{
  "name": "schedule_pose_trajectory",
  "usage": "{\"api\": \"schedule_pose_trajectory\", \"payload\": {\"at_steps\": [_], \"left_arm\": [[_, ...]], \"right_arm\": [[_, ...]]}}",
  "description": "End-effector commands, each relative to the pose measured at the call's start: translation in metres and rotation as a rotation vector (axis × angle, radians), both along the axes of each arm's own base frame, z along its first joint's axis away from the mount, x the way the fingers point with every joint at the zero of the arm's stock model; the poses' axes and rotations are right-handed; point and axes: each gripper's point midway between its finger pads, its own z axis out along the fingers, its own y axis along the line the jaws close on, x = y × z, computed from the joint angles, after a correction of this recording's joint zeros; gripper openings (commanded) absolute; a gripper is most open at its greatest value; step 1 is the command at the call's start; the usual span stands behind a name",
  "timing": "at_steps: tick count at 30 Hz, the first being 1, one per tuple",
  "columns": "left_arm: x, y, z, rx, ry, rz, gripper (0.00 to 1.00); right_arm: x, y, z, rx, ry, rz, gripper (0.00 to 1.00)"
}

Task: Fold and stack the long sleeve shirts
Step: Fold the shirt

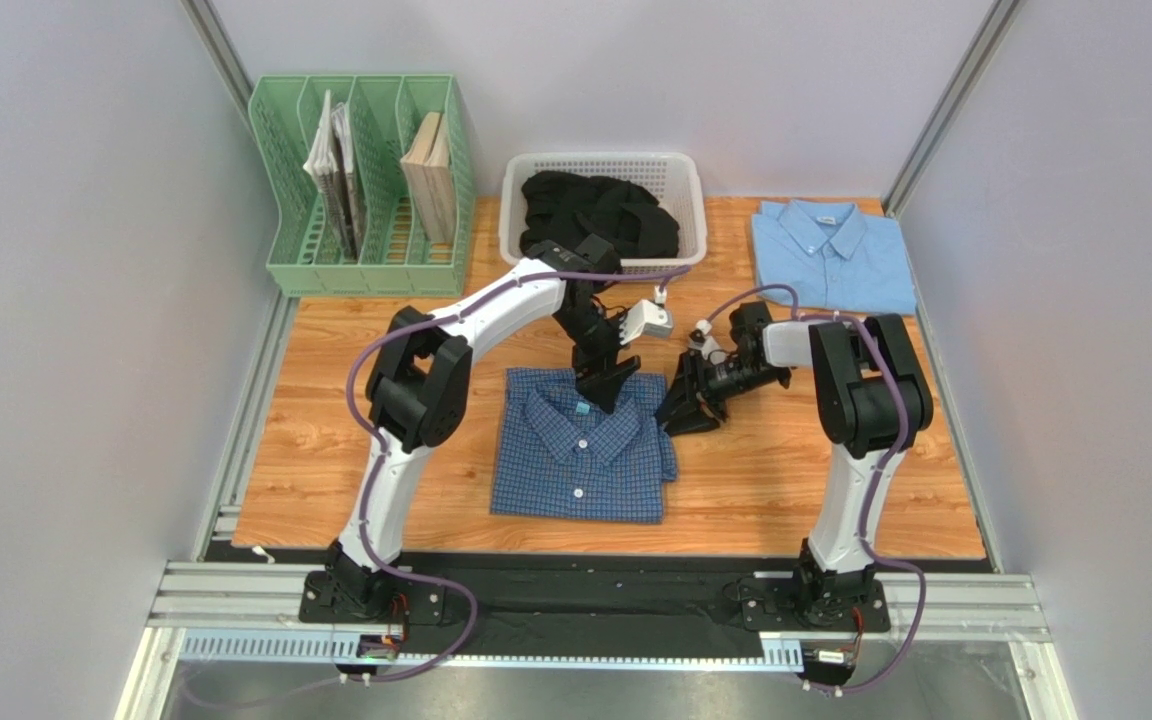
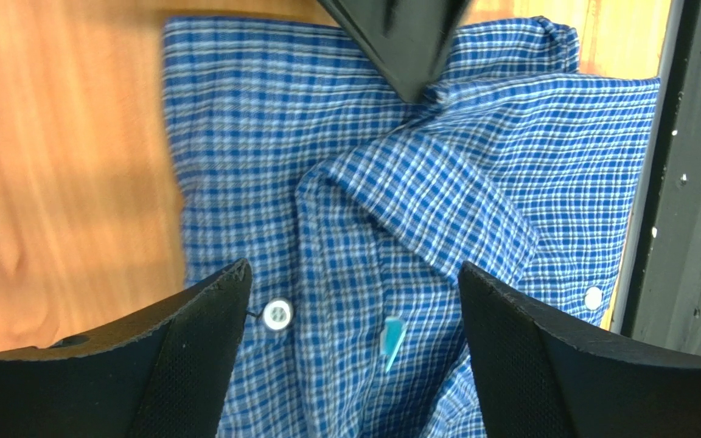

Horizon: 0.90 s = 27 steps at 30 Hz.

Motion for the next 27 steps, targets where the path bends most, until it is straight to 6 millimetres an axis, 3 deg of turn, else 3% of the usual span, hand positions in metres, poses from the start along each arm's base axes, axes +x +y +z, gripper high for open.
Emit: {"api": "schedule_pose_trajectory", "payload": {"at_steps": [1,9,16,19,22,26,27], "left_arm": [[-0.006,-0.018,0.003,-0.034,0.000,-0.054,0.91],[-0.002,-0.030,-0.006,-0.025,-0.012,-0.027,0.91],[-0.021,-0.035,-0.016,-0.004,0.039,-0.062,0.87],[-0.022,-0.035,-0.021,0.008,0.053,-0.053,0.77],[-0.022,-0.036,-0.023,0.005,0.062,-0.043,0.66],[-0.018,-0.041,-0.017,-0.009,0.057,-0.015,0.40],[-0.015,-0.039,-0.018,0.001,0.052,-0.003,0.27]], "right_arm": [[-0.005,-0.014,-0.011,-0.067,0.008,-0.021,0.41],[-0.013,-0.016,-0.014,-0.060,0.035,-0.012,0.40],[-0.026,-0.014,-0.009,-0.056,0.048,0.026,0.45],[-0.030,-0.017,-0.005,-0.068,0.045,0.046,0.49],[-0.037,-0.016,-0.006,-0.071,0.065,0.058,0.41],[-0.032,-0.007,-0.006,-0.040,0.078,0.073,0.15],[-0.030,-0.004,-0.006,-0.036,0.079,0.077,0.06]]}}
